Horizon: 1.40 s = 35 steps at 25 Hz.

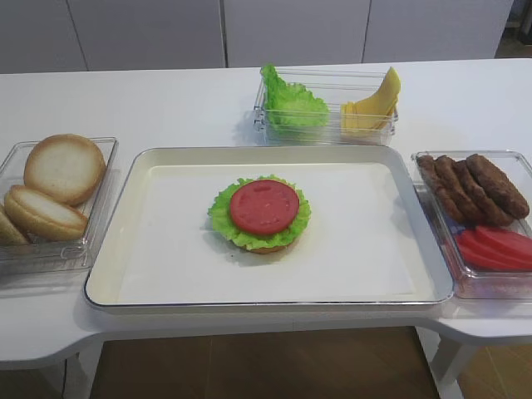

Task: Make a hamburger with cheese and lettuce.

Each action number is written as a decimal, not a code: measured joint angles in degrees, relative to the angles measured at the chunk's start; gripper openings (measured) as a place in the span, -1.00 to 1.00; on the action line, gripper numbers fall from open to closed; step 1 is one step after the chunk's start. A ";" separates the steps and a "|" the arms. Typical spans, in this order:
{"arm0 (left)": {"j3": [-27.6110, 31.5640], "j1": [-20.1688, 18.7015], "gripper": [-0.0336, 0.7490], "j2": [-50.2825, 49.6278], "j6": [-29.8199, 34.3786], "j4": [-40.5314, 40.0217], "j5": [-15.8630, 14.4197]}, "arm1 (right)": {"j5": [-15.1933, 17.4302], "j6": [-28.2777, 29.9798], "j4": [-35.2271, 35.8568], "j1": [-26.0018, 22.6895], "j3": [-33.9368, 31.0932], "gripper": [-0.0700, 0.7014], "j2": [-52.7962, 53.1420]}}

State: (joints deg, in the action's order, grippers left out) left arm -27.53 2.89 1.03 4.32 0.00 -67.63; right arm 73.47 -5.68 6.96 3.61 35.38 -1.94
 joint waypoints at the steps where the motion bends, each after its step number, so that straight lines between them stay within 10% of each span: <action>1: 0.00 0.00 0.28 0.00 0.00 0.00 0.00 | 0.00 0.42 0.27 0.00 -0.89 0.23 1.17; 35: 0.00 0.00 0.28 0.00 0.00 0.00 0.00 | -7.71 7.22 -4.03 -0.04 -8.54 0.23 2.99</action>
State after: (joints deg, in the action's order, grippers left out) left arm -27.53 2.89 1.03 4.32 0.00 -67.63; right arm 65.76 1.54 2.93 3.57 26.84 1.05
